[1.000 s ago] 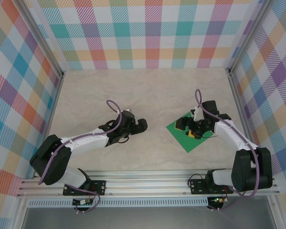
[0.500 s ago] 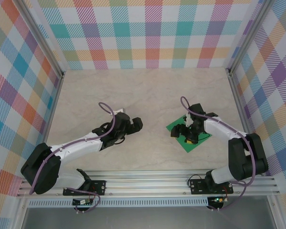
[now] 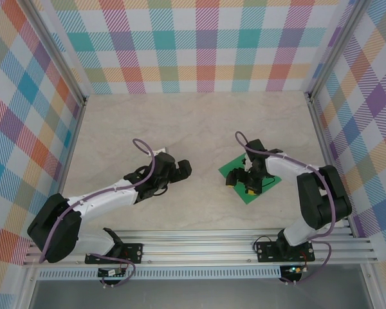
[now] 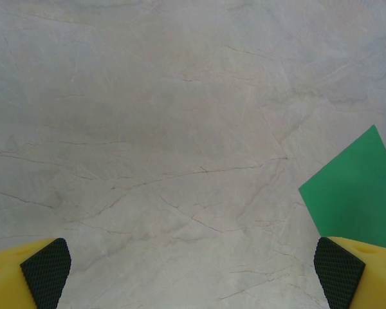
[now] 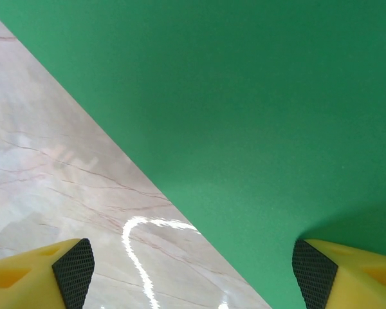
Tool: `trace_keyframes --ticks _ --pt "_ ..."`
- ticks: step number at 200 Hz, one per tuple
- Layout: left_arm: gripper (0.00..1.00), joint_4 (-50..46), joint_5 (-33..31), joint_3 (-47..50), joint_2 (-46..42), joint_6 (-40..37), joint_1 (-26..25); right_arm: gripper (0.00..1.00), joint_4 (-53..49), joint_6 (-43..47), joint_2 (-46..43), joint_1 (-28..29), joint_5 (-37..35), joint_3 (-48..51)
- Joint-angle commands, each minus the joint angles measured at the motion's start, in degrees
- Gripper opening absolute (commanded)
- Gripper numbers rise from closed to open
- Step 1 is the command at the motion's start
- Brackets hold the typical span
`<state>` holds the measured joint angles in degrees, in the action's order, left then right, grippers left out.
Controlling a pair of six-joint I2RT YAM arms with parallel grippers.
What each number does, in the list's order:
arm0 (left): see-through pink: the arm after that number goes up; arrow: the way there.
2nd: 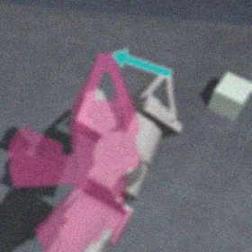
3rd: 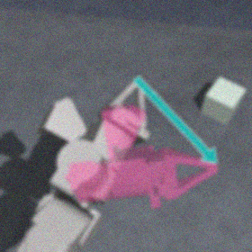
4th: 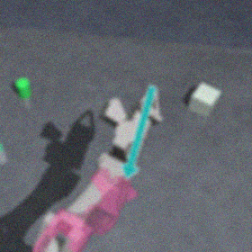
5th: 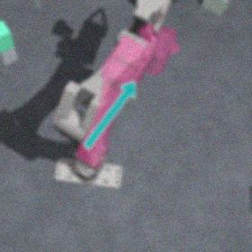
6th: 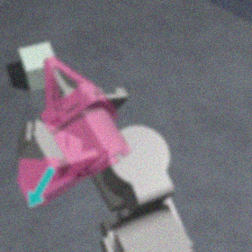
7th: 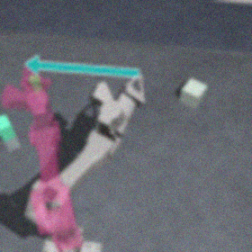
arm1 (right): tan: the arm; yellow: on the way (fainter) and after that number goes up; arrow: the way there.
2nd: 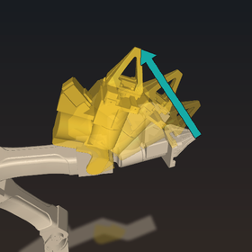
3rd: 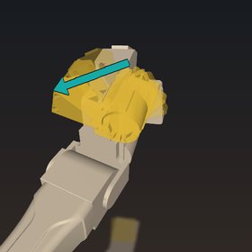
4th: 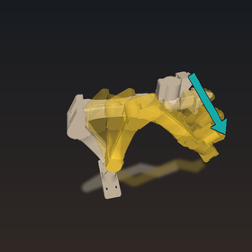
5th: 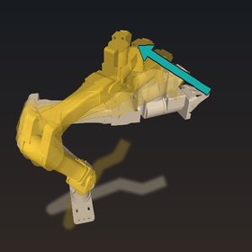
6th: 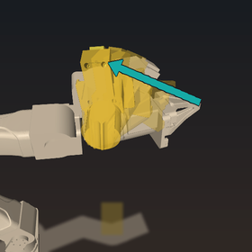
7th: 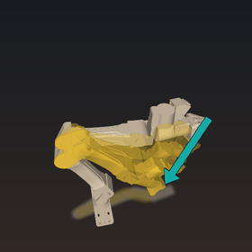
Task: Fold a paper plane with a square sheet of paper (pick it up from the middle)
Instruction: Move the square sheet of paper to the center of the table.
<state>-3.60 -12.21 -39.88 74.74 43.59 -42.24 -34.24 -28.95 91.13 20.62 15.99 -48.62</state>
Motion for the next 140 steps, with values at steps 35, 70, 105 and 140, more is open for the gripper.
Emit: trace_keyframes --ticks 35,70,105,140 --pt "1.00 -1.6 -1.5 0.7 -2.2 -1.0 -0.4 0.83 6.7 -4.6 2.6 2.4 8.6 -3.9" --pt "1.00 -2.2 1.0 0.4 -2.8 -1.5 -0.5 0.85 -0.9 0.6 -0.8 -1.8 -3.5 -7.3" --pt "1.00 -0.8 3.2 2.3 -3.6 -1.2 -0.5 0.86 -1.2 4.7 0.4 -12.0 -3.6 -7.7" --pt "1.00 0.2 4.7 3.2 -4.7 -1.6 -0.5 0.86 -0.7 6.2 5.0 -16.1 -4.8 -9.2"
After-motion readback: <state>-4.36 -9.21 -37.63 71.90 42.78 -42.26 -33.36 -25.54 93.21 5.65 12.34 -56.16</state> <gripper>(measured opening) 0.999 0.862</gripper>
